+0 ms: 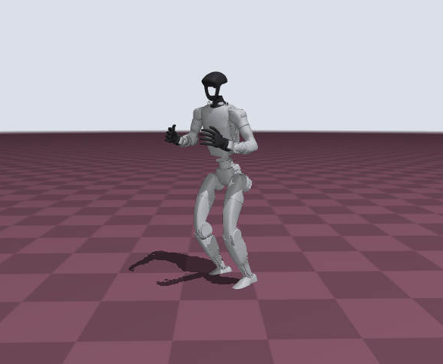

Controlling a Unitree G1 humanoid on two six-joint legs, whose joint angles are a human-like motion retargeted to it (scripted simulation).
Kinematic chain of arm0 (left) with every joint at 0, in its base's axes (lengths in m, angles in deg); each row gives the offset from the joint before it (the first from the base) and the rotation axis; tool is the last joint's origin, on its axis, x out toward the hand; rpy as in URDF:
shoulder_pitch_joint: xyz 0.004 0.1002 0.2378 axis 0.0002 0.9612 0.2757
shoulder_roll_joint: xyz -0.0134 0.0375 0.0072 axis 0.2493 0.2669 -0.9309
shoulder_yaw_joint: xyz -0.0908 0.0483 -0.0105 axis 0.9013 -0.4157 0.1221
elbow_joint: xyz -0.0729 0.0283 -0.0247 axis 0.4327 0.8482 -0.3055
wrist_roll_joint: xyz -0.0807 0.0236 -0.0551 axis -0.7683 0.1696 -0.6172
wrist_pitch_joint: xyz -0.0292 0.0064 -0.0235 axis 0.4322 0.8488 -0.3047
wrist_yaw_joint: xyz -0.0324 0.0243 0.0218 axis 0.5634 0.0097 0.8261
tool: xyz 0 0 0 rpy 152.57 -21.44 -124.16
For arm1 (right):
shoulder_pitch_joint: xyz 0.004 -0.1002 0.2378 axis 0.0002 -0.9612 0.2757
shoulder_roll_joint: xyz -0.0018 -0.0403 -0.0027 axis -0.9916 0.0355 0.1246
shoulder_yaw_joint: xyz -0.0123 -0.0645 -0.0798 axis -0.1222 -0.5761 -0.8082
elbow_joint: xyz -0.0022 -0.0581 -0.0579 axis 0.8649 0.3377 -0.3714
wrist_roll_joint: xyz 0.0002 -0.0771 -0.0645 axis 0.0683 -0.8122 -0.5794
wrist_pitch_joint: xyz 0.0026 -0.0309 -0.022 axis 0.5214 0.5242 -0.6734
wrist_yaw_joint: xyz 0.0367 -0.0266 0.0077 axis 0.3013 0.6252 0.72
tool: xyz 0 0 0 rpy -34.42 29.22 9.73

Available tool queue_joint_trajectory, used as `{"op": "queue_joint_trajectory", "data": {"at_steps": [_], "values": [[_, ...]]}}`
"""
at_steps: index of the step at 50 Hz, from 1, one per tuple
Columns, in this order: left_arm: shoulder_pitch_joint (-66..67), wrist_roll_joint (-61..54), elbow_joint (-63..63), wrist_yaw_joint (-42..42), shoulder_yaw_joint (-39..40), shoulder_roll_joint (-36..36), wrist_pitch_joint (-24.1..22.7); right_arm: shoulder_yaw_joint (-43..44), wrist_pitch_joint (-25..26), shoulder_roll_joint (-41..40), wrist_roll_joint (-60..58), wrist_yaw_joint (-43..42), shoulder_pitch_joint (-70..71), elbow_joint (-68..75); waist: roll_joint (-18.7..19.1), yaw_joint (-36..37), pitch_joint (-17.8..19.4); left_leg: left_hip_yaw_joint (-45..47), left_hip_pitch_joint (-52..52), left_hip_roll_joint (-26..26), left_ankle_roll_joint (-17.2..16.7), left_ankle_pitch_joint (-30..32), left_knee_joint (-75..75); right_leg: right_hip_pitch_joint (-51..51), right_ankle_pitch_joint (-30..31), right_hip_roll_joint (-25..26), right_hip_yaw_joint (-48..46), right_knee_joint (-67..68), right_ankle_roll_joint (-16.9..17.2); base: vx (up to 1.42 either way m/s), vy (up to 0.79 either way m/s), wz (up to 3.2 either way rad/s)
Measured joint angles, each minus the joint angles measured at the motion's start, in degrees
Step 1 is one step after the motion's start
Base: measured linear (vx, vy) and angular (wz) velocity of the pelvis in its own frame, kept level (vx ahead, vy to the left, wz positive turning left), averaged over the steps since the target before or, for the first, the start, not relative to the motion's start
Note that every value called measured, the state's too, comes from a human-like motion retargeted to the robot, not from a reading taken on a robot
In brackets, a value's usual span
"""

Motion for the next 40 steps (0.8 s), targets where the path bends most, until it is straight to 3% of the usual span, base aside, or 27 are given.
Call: {"op": "queue_joint_trajectory", "data": {"at_steps": [10,20,27,33,37,40], "values": [[1.9,2.1,-4.8,-0.6,-0.5,-0.9,-1.6,0.4,-0.9,-1.0,-2.7,-2.4,-2.5,-0.7,2.2,-2.3,-1.9,-0.6,2.4,1.7,-1.7,2.4,-3.7,1.5,0.7,0.6,0.8,-2.4,-0.2,0.04,0.02,-0.12],[1.9,0.4,-9.4,2.2,-2.5,2.2,-0.7,-0.8,-0.5,2.5,-8.1,-2.5,-0.4,-3.5,2.2,-4.1,-3.2,0.7,4.7,2.4,-0.3,-5.5,3.4,0.4,-2.8,0.6,4.4,4.4,0.2,0.04,0.1,-0.5],[-1.1,-5.5,-2.6,-8.9,14.1,9.7,-4.2,9.1,-0.7,6.6,-18.1,-11.8,0.1,-8.0,3.3,-3.9,-1.9,0.1,6.8,6.2,1.2,-13.6,10.8,0.9,-3.4,4.8,8.1,6.3,1.3,-0.03,0.16,-0.82],[-6.9,-10.5,19.7,-23.1,30.5,22.5,-9.5,20.2,0.3,8.6,-27.0,-22.2,-1.6,-10.7,4.5,-7.1,-0.6,1.9,6.6,7.4,3.7,-20.2,12.5,-0.9,-3.5,6.6,11.3,7.6,3.6,-0.1,0.21,-0.53],[-9.8,-11.5,26.0,-23.3,30.8,28.8,-11.0,21.8,0.5,8.9,-29.6,-23.8,-0.3,-12.5,2.8,-8.7,-0.3,4.2,6.3,5.6,5.0,-19.9,9.5,-1.7,-2.6,6.2,15.9,6.1,5.8,-0.09,0.2,-0.05],[-9.4,-8.9,18.4,-20.1,25.3,27.5,-10.7,19.4,-0.2,8.7,-29.5,-22.5,1.9,-13.8,0.6,-8.0,-0.9,6.0,7.5,3.3,5.7,-17.9,4.6,-0.6,-3.2,4.3,16.7,4.2,6.0,-0.05,0.16,-0.04]]}}
